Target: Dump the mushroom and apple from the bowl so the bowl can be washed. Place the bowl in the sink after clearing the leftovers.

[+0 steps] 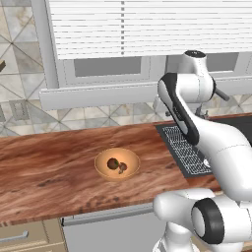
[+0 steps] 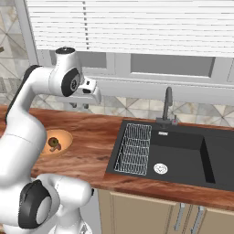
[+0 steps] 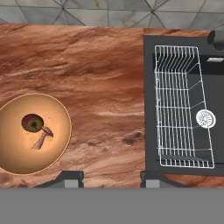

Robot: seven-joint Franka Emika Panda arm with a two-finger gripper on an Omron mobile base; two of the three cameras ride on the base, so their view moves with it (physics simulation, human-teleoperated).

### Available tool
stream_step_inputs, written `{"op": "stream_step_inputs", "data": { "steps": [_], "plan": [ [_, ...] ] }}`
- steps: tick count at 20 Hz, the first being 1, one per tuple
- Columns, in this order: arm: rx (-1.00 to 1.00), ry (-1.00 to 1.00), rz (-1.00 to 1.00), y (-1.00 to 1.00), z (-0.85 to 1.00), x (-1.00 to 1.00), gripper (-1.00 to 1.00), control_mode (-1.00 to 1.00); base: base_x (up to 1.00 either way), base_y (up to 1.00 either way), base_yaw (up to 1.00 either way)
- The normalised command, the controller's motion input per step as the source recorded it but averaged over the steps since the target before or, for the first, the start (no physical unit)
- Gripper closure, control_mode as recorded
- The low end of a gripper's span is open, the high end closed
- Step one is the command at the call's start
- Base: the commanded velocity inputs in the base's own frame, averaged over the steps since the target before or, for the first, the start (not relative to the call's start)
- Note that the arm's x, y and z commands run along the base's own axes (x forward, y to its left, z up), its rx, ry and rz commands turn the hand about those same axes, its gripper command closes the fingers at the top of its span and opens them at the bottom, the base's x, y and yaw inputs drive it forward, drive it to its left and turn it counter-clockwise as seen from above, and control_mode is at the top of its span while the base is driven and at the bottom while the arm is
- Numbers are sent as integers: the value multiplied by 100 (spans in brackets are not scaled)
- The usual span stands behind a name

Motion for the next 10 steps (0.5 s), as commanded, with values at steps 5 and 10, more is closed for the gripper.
{"op": "stream_step_inputs", "data": {
  "steps": [5,10],
  "plan": [
    [1,0,0,16,-6,-9,-100,-100,0,0,0],
    [0,1,0,28,-34,-1,-100,-100,0,0,0]
  ]
}}
